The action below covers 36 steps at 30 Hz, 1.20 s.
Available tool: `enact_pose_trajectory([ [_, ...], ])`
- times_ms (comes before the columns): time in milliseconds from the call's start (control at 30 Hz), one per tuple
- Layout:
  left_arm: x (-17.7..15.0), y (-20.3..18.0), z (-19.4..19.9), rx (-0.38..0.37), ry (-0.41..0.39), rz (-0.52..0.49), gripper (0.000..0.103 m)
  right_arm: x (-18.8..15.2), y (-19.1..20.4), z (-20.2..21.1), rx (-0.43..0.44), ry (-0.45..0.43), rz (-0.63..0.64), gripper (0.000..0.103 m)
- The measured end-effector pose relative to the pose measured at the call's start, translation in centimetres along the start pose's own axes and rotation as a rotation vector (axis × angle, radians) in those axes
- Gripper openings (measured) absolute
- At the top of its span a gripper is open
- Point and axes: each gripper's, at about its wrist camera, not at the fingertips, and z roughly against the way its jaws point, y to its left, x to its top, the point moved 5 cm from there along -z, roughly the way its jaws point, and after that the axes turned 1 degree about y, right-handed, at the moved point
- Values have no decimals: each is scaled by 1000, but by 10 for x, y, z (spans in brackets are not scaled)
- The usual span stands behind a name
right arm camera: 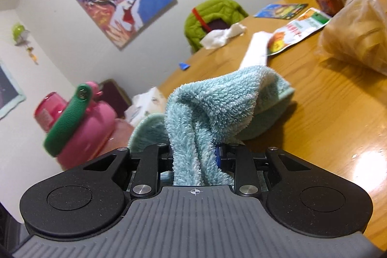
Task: Clean container
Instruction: 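Lift the bottle with the left gripper while the right gripper wipes it with the towel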
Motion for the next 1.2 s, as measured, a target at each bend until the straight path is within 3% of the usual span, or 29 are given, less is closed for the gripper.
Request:
enact_pose_trajectory([
  [267, 3, 21, -19, 77, -51, -23, 76, -2, 15, 10, -31, 71, 85, 26],
  [433, 2, 32, -24, 50, -54, -2, 76, -6, 24, 17, 8, 151, 138, 26],
  [533, 2, 31, -25, 52, -59, 4, 76, -3, 23, 23, -8, 107, 130, 26],
  [700, 3, 28, -24, 51, -66, 3, 75, 9, 29, 46, 184, -94, 23, 27],
  [800, 1, 26, -23, 51, -68, 4, 75, 5, 18, 31, 175, -47, -59, 27],
  [933, 0, 25, -23, 51, -71, 4, 76, -10, -8, -2, 52, 156, -130, 27],
  [1000, 0, 26, -24, 51, -72, 4, 75, -16, -16, -12, 9, 210, -150, 27],
  [1100, 0, 26, -24, 52, -72, 3, 75, -11, -8, -1, 36, 173, -140, 27],
  [1200, 0, 25, -23, 30, -79, 2, 75, 4, 3, 23, 217, 25, -192, 27],
])
